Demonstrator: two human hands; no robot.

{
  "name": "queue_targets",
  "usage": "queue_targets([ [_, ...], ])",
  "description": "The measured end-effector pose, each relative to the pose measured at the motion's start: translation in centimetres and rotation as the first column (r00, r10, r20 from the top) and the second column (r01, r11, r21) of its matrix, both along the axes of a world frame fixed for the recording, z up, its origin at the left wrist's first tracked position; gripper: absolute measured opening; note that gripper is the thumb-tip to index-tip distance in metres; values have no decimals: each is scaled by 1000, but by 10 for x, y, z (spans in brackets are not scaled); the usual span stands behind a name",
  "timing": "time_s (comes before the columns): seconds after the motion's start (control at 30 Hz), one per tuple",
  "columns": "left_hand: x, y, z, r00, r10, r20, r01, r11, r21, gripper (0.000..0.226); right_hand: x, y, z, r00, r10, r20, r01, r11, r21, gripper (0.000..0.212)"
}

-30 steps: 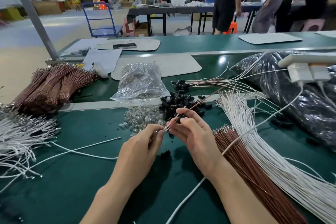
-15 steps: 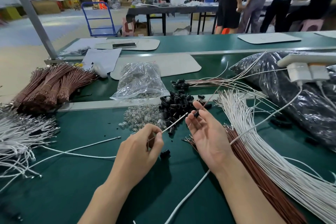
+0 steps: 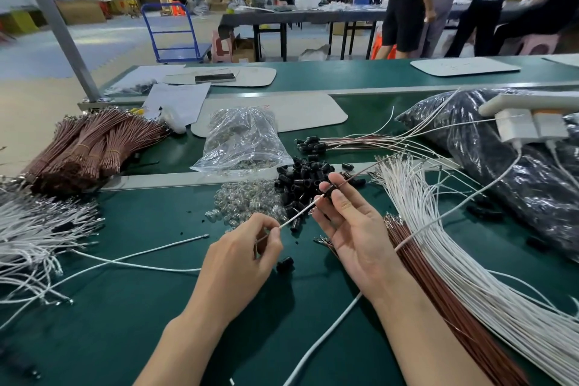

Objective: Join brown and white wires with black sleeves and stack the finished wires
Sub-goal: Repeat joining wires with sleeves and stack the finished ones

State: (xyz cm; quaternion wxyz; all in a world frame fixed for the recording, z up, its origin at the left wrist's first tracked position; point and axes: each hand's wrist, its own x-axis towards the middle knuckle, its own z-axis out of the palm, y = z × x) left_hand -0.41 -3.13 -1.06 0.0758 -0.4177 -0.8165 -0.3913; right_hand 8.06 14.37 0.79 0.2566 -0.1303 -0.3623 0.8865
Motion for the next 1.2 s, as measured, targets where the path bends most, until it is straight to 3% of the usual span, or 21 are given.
queue_targets([
  [0.37, 0, 0, 1, 999, 35, 30, -35, 999, 2, 7, -1, -2, -2, 1000, 0, -6, 0, 997, 79, 33],
  [0.7, 3, 2, 2, 997, 36, 69, -39, 998, 41, 7, -7, -19, -7, 995, 52, 87, -74, 958, 276, 29],
  [0.87, 1, -1, 4, 997, 44, 69, -45, 999, 22, 17, -7, -18, -5, 997, 29, 73, -47, 967, 251, 25],
  [1.0, -5, -6, 5, 997, 65, 44, -63, 998, -30, 8, -2, 0, -3, 998, -65, 25, 60, 987, 146, 26],
  [1.2, -2, -5, 6, 995, 37, 96, -44, 997, 71, 10, -4, -7, -4, 998, -48, 39, 38, 972, 230, 27],
])
